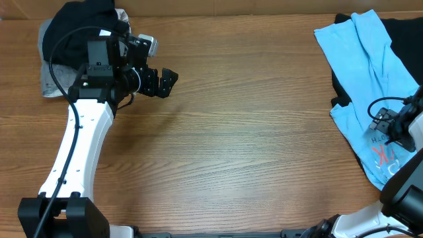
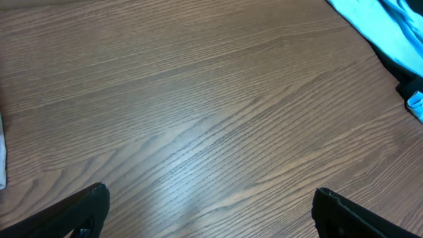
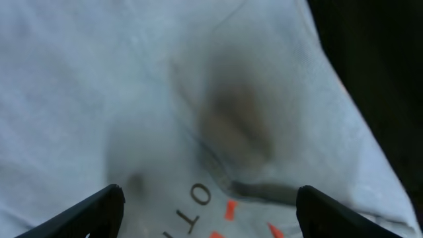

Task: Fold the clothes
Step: 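Reach the right gripper to the light blue T-shirt and grasp it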

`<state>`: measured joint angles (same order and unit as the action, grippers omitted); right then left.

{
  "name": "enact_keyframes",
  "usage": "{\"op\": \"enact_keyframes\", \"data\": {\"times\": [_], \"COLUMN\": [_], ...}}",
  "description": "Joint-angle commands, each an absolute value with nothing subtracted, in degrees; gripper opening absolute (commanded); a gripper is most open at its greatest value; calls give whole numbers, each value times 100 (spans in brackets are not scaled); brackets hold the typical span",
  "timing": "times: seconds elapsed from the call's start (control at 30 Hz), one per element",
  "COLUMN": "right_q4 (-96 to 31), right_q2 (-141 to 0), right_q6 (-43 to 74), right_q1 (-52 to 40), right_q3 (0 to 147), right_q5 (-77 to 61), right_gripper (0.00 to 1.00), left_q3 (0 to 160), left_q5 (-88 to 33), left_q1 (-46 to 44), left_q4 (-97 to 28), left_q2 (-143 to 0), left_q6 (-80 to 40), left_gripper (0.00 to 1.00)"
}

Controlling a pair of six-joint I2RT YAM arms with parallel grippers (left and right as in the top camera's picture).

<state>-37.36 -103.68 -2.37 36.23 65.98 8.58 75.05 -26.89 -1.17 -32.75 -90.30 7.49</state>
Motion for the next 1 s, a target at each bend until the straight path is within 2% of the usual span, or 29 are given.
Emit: {"op": "enact_keyframes", "data": {"times": [0.0,0.37,0.7,0.87,0.93,0.97], "right_q4": [-3712,-3623,-3404,-3210,-3153,-3148], "right_q2": [-10344,-10353,-10370,-10372,-10372,-10372], "right_q6": [-346,-346,-355,-908,-906,-906], "right_q1": [3863,4294,4294,4287,4287,4287], "right_q3": [6573,6396,6136,6027,6010,6010], "right_q5": [1044,668,633,412,416,416], "right_gripper": [84,73,72,71,67,61], "left_q3": [7612,7612,7612,7612,7612,7612], "left_q5": [-2578,-2353,-2333,-2329,-2261,-2193], "left_q1": [-158,-156,-154,-154,-154,-154], "left_q4": [-3282,-3273,-3267,-3269,-3269,-3269], "left_q2": [-9065,-9065,-9065,-9065,-9065,-9065], "left_q6": [775,773,775,775,773,773], "left_gripper": [100,100,100,100,100,100]}}
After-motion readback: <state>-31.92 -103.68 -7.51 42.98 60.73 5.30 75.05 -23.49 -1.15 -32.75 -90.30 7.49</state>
